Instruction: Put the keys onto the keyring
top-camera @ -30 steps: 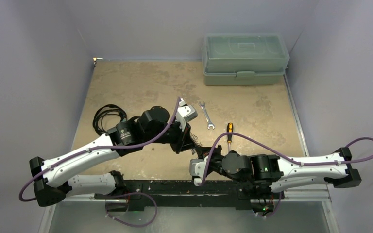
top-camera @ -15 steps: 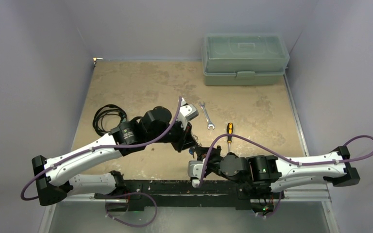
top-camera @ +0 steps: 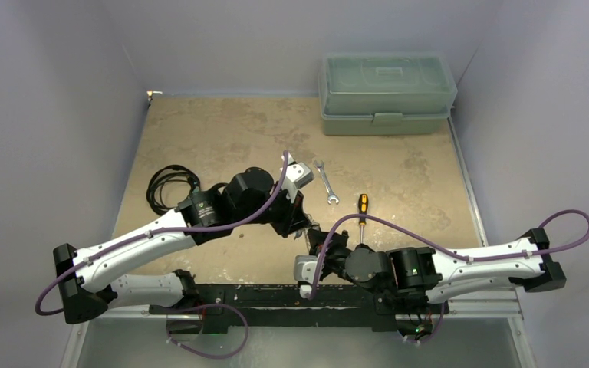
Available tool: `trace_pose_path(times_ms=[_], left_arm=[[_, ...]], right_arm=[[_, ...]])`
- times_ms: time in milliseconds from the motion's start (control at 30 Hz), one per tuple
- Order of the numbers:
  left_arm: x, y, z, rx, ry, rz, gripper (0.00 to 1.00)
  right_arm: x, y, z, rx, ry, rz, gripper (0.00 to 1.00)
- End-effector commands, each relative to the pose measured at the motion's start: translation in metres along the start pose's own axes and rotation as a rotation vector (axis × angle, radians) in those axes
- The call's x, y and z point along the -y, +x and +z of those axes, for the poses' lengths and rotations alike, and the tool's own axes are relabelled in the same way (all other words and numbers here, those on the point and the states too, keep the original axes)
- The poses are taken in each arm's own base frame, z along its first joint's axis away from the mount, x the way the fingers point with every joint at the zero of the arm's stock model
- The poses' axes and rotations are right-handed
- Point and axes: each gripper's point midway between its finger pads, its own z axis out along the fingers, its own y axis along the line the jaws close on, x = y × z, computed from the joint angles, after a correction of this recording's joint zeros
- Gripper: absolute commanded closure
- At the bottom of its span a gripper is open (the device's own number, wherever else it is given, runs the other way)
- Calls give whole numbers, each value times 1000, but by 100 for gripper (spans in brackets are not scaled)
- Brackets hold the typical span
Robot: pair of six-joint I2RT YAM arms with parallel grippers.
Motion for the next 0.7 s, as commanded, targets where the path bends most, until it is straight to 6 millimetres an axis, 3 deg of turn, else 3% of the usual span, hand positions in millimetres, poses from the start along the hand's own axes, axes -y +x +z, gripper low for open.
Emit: trace_pose_path(times_ms=[0,667], left_arm=[[-8,5,1,-5,-35,-11,100],[-3,-8,-16,38,-34,0,100]], right_arm=[[25,-13,-4,33,102,46,100],[20,-10,-5,25,100,36,100]])
